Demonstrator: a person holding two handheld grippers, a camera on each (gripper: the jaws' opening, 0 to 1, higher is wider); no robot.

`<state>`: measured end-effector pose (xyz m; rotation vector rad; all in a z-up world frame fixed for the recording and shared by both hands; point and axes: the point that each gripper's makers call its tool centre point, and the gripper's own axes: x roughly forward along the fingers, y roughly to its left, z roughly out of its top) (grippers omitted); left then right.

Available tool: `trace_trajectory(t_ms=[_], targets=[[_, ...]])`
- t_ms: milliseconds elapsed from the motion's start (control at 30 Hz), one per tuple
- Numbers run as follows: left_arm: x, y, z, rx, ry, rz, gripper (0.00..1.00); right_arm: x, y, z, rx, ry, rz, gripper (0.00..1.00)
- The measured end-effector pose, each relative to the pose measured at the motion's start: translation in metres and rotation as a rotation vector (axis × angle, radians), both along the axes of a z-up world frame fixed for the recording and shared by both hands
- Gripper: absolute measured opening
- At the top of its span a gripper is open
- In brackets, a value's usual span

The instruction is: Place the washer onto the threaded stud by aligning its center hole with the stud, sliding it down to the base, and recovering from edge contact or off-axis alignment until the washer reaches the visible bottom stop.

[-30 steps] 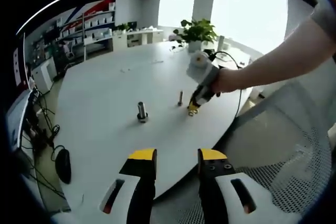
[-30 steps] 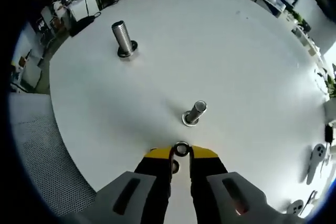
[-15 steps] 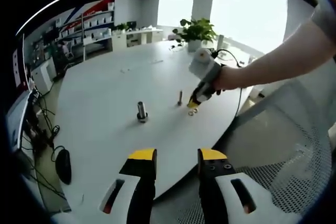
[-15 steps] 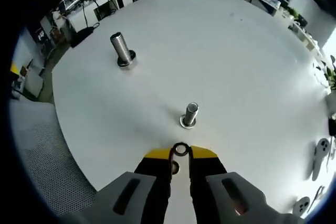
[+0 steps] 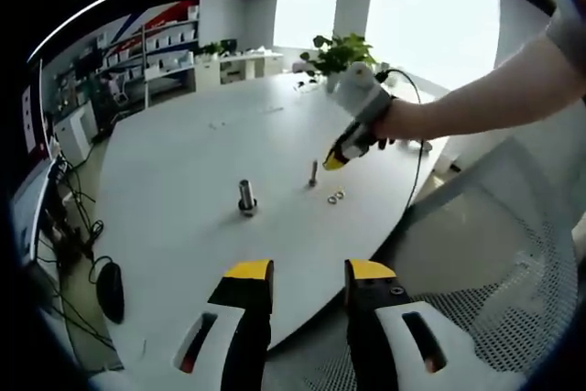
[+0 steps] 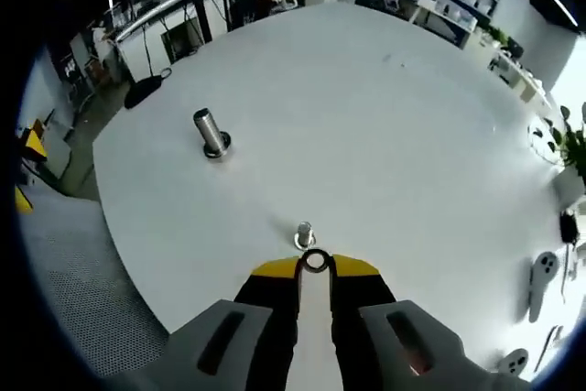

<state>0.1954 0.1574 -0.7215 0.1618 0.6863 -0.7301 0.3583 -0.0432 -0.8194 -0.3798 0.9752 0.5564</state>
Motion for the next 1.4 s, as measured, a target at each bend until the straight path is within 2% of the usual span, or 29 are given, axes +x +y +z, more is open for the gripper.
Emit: trace_trajectory(t_ms=[167,400,600,800,1167,1400], targets=[[0.000,0.000,0.000,0.003,-0.004,-0.005,0.29,0.012,0.004,0.018,0.038,-0.061,-0.010,0.13],[0.000,0.000,0.001,-0.002,-0.006,-0.001,0.29,0.008,0.018,0.021,0.038,-0.076,0.040,0.13],[0.000,-0.001,0.001,0.001,-0.007,-0.003,0.29,0.005,0.019,0.013,0.006,-0.051,0.076,0.13],[0.000,0.000,0.001,0.002,-0.006,-0.001,0.29,0.009,0.017,0.014,0.017,-0.041,0.058,0.13],[0.000,-0.001,0.001,-0.002,-0.007,-0.005,0.29,0.007,0.021,0.006,-0.006,-0.013,0.089,0.13],[0.000,0.000,0.001,-0.002,-0.002,-0.002,0.29,0.009,0.020,0.003,-0.003,-0.004,0.078,0.13]])
